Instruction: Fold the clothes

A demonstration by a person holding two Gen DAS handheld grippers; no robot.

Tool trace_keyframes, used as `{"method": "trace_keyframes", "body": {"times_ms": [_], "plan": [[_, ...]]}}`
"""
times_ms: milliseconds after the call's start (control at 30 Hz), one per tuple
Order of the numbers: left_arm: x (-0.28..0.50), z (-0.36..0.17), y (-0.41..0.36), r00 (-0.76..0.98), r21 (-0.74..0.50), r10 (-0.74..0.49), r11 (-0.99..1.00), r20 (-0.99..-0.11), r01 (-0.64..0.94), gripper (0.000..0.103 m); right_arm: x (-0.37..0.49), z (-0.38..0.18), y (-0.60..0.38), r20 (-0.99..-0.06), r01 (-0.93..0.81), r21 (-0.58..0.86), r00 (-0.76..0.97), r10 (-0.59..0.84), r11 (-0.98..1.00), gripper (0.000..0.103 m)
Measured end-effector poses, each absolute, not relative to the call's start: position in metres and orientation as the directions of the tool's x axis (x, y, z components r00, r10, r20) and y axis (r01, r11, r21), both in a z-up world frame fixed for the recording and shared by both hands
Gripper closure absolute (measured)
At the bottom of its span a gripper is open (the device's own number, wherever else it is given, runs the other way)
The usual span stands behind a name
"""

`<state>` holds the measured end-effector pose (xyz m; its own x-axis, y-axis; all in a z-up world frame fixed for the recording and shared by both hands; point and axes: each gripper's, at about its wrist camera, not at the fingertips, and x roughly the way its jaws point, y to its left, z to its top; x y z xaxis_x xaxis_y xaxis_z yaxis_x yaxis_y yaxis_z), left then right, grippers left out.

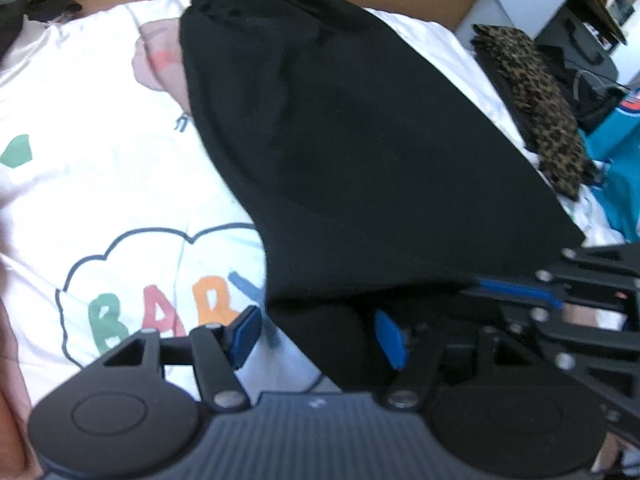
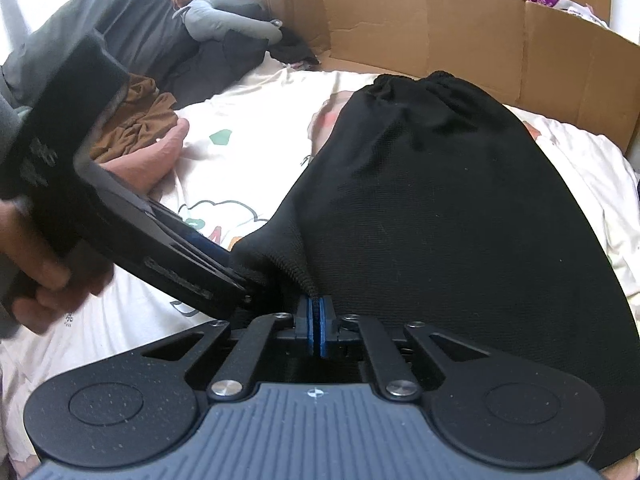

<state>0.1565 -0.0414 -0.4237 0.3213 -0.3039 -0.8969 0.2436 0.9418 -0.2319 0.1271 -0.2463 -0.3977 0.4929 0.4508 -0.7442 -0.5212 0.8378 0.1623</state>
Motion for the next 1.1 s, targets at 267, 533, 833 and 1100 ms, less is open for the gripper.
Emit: {"method": "trace_keyframes", "body": {"times_ms": [267, 533, 833, 1100], "plan": [[0.163, -0.421, -0.045, 0.407, -0.119, -0.237, 0.948, -0.882, 0.295, 0.045, 0.126, -0.395, -0.255, -0.732, -0.501, 0.232, 0.474, 0.489, 0.834, 0.102], [0.164, -0.419, -0.028, 0.383, -0.109, -0.232, 0.942, -0.894, 0.317, 0.079, 0.129, -0.387, -0.280, -0.664, -0.464, 0.432, 0.416, 0.621, 0.773, 0.097], [0.161, -0.423, -0.006, 0.365, -0.109, -0.223, 0.945, -0.904, 0.308, 0.096, 0.140, -0.408, -0.328, -0.708, -0.286, 0.428, 0.484, 0.515, 0.857, 0.073], [0.155, -0.423, 0.017, 0.340, -0.061, -0.170, 0.949, -0.925, 0.310, 0.103, 0.151, -0.449, -0.352, -0.836, -0.063, 0.238, 0.495, 0.238, 0.969, 0.094]]}}
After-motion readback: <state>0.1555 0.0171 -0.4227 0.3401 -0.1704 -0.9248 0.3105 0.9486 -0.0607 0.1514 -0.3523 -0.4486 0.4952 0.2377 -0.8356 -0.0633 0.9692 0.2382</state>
